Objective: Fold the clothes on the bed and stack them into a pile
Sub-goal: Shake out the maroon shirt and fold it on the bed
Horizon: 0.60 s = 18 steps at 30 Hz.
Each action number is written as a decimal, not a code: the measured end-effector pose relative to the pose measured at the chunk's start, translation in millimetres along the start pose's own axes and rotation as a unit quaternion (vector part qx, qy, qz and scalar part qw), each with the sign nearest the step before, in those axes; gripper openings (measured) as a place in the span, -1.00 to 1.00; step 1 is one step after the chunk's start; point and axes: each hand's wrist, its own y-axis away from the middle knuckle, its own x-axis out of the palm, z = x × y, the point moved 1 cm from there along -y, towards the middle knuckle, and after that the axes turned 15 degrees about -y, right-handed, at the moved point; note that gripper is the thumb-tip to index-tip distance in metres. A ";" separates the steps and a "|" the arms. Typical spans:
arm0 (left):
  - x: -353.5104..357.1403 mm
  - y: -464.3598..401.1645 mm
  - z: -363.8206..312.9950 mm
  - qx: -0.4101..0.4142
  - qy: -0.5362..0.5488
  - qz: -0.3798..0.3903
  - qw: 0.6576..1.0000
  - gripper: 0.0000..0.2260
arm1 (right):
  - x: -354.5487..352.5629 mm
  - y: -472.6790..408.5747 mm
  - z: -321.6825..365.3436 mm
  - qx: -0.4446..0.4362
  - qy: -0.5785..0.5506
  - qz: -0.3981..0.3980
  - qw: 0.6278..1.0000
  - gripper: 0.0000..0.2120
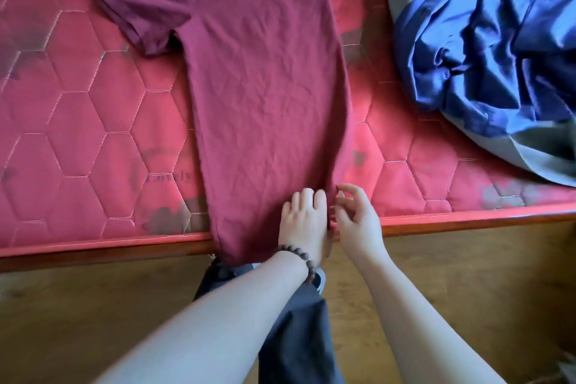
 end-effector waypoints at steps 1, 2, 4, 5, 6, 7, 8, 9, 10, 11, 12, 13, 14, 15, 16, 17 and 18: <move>1.4 -4.2 -0.5 -0.022 0.040 -0.010 0.999 -0.75 | -2.0 3.2 -1.2 -0.001 -0.029 0.007 1.000 -0.64; 2.3 -8.4 1.2 -0.047 0.100 -0.020 0.994 -0.80 | -5.1 5.7 -2.2 -0.009 -0.043 0.009 0.999 -0.64; -3.4 -14.2 10.2 -0.120 0.251 -0.029 0.960 -0.84 | -13.2 8.3 -4.5 -0.030 -0.035 -0.001 0.999 -0.66; -7.0 -16.5 16.7 -0.150 0.314 -0.026 0.937 -0.85 | -17.1 8.5 -6.4 -0.037 -0.027 -0.009 0.999 -0.68; -10.7 -18.2 23.5 -0.168 0.354 -0.018 0.920 -0.86 | -20.2 9.4 -8.0 -0.039 -0.019 -0.012 0.999 -0.69; -13.3 -18.8 30.3 -0.177 0.373 -0.011 0.911 -0.88 | -22.3 10.7 -8.7 -0.042 -0.012 -0.011 0.999 -0.69; -14.9 -19.1 38.4 -0.184 0.376 -0.009 0.908 -0.90 | -22.6 12.3 -8.9 -0.044 -0.006 -0.003 0.999 -0.68; -15.9 -18.2 47.1 -0.199 0.368 -0.020 0.908 -0.90 | -21.0 14.1 -8.8 -0.045 -0.002 0.007 0.999 -0.67; -16.8 -16.2 56.5 -0.222 0.356 -0.042 0.907 -0.88 | -17.1 15.6 -8.1 -0.043 -0.002 0.019 0.999 -0.67; -16.7 -13.5 64.7 -0.251 0.346 -0.068 0.901 -0.83 | -12.1 15.5 -6.8 -0.040 0.000 0.029 0.999 -0.68; -15.4 -9.4 68.7 -0.277 0.351 -0.087 0.890 -0.79 | -8.2 15.0 -6.4 -0.039 0.007 0.034 0.999 -0.68; -15.5 -3.5 72.6 -0.282 0.365 -0.097 0.882 -0.76 | -0.7 16.5 -5.3 -0.046 0.011 0.035 0.998 -0.68; -14.1 2.6 74.7 -0.262 0.374 -0.093 0.885 -0.72 | 6.9 16.9 -3.8 -0.058 0.018 0.032 0.998 -0.65; -11.3 7.2 72.6 -0.219 0.364 -0.082 0.902 -0.66 | 11.7 15.1 -2.4 -0.073 0.033 0.030 0.996 -0.62; -8.0 12.5 71.0 -0.162 0.330 -0.070 0.927 -0.57 | 17.4 13.1 -1.0 -0.092 0.051 0.029 0.994 -0.57; -3.0 18.2 70.5 -0.101 0.276 -0.057 0.954 -0.44 | 23.4 11.4 -0.1 -0.109 0.068 0.030 0.991 -0.51; 3.1 22.1 71.6 -0.048 0.207 -0.046 0.976 -0.30 | 29.3 9.5 1.5 -0.116 0.084 0.034 0.989 -0.45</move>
